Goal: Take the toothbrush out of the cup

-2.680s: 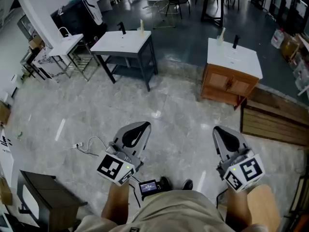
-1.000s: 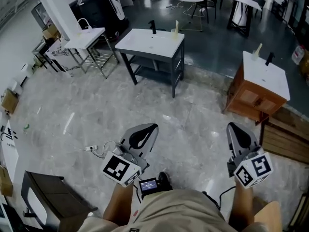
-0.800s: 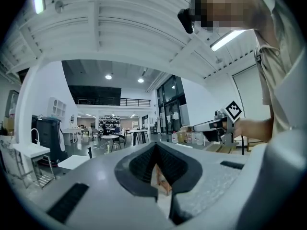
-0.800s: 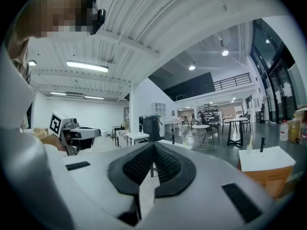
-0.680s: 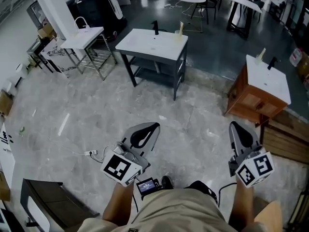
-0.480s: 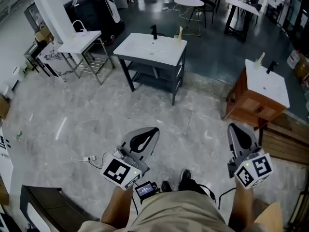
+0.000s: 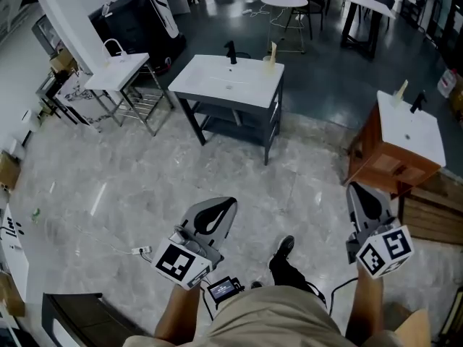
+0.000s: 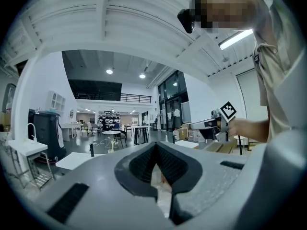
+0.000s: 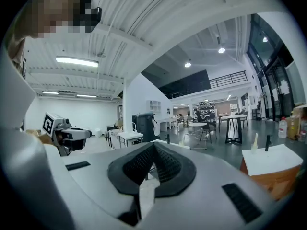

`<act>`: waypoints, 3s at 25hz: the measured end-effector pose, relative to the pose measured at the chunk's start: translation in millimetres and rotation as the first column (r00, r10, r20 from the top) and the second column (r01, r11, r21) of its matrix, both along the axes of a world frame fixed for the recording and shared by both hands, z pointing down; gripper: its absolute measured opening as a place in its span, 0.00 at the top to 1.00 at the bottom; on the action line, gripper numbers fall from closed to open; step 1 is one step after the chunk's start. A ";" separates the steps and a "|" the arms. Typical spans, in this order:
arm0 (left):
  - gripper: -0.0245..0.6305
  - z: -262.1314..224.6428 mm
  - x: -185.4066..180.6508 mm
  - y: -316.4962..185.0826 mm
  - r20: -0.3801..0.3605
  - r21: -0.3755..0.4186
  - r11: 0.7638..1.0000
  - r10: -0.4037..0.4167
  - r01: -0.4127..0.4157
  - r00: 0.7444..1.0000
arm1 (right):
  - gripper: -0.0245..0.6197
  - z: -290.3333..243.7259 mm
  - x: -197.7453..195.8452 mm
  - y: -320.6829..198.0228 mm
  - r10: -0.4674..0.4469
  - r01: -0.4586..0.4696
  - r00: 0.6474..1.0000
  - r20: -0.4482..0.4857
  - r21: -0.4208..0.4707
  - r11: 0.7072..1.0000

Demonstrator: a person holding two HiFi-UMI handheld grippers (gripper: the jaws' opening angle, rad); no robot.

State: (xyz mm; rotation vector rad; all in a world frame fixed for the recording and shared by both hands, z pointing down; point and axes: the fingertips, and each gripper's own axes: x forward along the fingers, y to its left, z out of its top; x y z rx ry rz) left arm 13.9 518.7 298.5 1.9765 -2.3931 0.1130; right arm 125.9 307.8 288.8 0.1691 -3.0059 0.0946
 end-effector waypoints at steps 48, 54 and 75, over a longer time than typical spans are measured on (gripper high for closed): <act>0.93 185.6 -604.6 -598.9 -0.044 -0.224 0.974 0.034 -0.043 0.998 | 0.95 91.6 -345.6 -442.3 0.343 -0.368 0.911 -0.230 -0.073 0.927; 0.76 259.4 -687.5 -671.0 -0.045 -0.315 0.949 -0.031 0.015 0.999 | 0.95 124.2 -366.3 -481.4 0.400 -0.446 0.856 -0.327 -0.077 0.892; 0.90 303.8 -737.3 -713.1 -0.002 -0.317 0.944 -0.095 0.090 0.995 | 0.95 171.7 -367.1 -493.1 0.432 -0.508 0.802 -0.413 -0.089 0.857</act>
